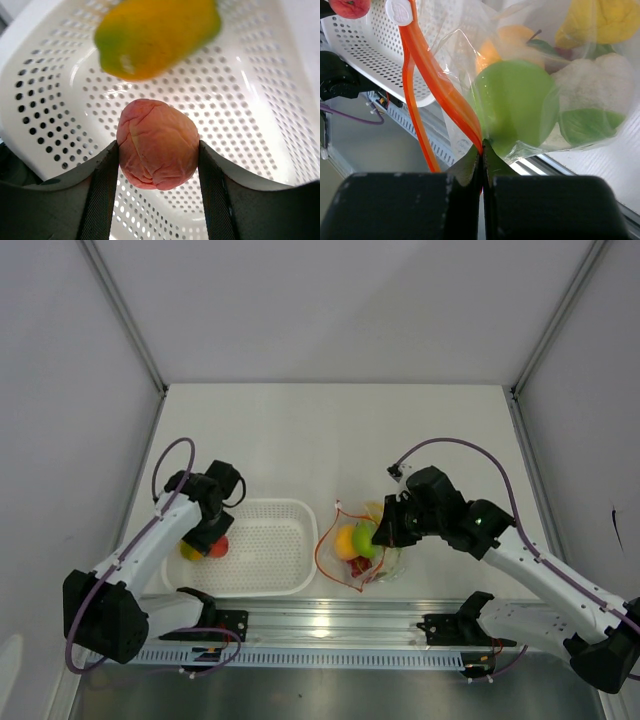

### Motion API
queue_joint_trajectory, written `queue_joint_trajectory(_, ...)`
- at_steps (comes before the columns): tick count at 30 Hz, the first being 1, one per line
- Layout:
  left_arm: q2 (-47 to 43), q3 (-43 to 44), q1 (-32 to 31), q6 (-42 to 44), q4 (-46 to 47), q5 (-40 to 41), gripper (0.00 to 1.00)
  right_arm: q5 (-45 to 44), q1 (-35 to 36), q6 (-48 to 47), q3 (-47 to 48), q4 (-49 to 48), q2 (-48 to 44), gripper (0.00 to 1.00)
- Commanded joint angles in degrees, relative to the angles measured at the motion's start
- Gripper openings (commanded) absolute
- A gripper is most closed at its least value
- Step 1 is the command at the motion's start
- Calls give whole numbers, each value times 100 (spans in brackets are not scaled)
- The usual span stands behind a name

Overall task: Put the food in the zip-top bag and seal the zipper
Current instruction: Pick up the fake fruit from the bin, then place the fake fruit in the zipper food storage bag.

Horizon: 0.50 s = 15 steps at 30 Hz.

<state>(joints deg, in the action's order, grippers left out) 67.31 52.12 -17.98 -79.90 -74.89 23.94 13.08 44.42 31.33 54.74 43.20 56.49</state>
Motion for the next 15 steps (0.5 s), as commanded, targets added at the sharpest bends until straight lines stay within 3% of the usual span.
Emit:
queue_joint_trajectory(1, -104, 465, -416, 299, 53, -3, 1, -315, -30, 154, 291, 223, -129, 0)
queue_joint_trajectory(7, -507, 510, -979, 1493, 1360, -723, 1, -683, -30, 277, 528, 565, -94, 0)
queue_joint_trajectory(15, -1281, 334, -1453, 3067, 3242, -2550, 1, -1290, -48, 496, 985, 1102, -121, 0)
